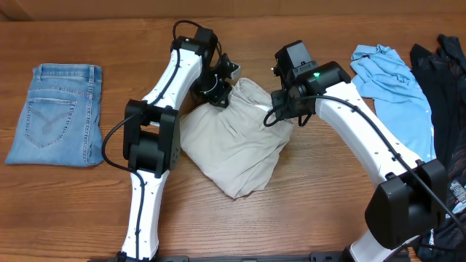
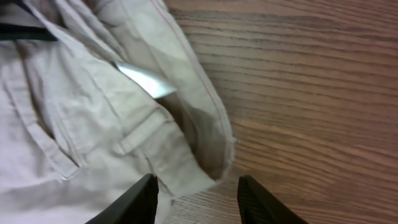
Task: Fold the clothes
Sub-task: 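Grasp the folded shorts with the left gripper and lift them, then place the shorts on top of the jeans and release the left gripper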
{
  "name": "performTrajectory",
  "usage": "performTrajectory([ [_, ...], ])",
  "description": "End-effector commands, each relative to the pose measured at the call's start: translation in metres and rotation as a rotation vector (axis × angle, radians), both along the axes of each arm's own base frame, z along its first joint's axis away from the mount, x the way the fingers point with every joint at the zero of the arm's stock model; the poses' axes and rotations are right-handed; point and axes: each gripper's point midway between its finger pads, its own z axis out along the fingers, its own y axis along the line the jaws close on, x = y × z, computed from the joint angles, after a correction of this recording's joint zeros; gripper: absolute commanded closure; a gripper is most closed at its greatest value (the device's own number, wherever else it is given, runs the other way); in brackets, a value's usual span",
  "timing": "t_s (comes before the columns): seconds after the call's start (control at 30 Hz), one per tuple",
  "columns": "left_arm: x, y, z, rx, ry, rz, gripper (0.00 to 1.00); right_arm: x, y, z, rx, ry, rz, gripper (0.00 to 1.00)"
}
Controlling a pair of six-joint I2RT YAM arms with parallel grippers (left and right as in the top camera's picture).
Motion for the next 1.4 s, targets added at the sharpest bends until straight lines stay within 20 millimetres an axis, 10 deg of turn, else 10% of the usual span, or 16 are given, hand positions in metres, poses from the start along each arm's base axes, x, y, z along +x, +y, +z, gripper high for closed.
performTrajectory([
  [0.0,0.027,0.086,0.044,0.211,-0.113,0.215,0.96,0.005,-0.004,0.005,0.000,-0.019,-0.016,0.55],
  [0.4,0.000,0.263,0.177,0.326,-0.284,0.542,0.96,0.001,-0.015,0.003,-0.012,0.009,-0.039,0.56],
  [0.6,-0.005,0.334,0.192,0.399,-0.350,0.718,0.96,0.001,-0.015,0.003,-0.012,0.011,-0.040,0.56],
  [0.9,0.010,0.407,0.214,0.419,-0.520,0.878,0.96,0.001,-0.015,0.003,-0.012,0.012,-0.040,0.56],
  [1.37,0.002,0.463,0.225,0.442,-0.600,0.986,0.95,0.000,-0.014,0.003,-0.009,0.013,-0.038,0.55],
])
